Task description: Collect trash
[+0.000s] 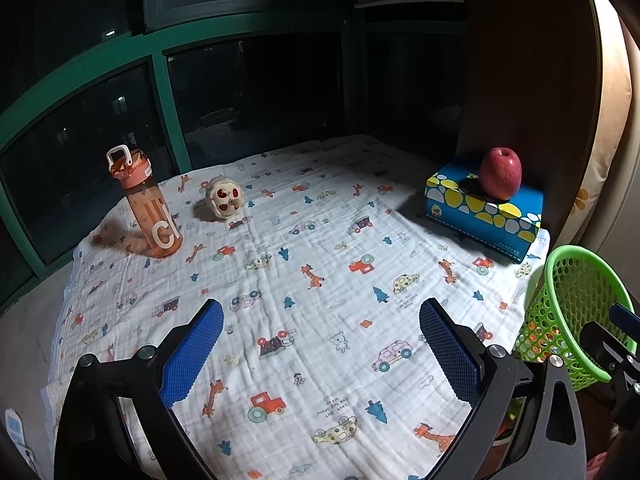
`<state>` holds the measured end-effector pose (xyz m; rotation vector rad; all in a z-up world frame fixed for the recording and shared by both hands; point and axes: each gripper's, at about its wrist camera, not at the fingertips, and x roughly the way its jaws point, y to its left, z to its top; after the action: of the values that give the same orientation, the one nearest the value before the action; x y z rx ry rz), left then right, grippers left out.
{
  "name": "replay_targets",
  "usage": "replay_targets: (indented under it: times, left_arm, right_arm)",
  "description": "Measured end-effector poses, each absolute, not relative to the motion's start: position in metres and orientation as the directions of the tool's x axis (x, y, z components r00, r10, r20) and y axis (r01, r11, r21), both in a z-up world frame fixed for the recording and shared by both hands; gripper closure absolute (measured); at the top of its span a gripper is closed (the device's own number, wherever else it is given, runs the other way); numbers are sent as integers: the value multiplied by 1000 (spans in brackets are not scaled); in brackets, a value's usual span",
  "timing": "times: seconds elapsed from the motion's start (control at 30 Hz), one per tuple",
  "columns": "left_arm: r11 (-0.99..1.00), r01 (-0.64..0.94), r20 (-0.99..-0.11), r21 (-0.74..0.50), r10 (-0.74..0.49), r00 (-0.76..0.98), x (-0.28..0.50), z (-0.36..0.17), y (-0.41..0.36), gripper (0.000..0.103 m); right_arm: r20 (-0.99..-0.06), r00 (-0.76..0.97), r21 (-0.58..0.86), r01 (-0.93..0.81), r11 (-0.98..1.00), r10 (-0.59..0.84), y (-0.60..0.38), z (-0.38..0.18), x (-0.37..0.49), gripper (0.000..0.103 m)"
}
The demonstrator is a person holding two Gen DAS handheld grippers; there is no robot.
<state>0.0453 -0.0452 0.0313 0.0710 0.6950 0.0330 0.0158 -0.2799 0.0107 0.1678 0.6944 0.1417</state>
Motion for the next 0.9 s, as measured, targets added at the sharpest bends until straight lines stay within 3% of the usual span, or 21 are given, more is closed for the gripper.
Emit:
replay_targets:
  times: [0.9]
  left_arm:
    - [998, -21, -623, 60, 53, 780, 40, 36, -45, 8]
  right_arm:
    - [-615, 761, 219, -87, 972, 207, -275, 9, 15, 10]
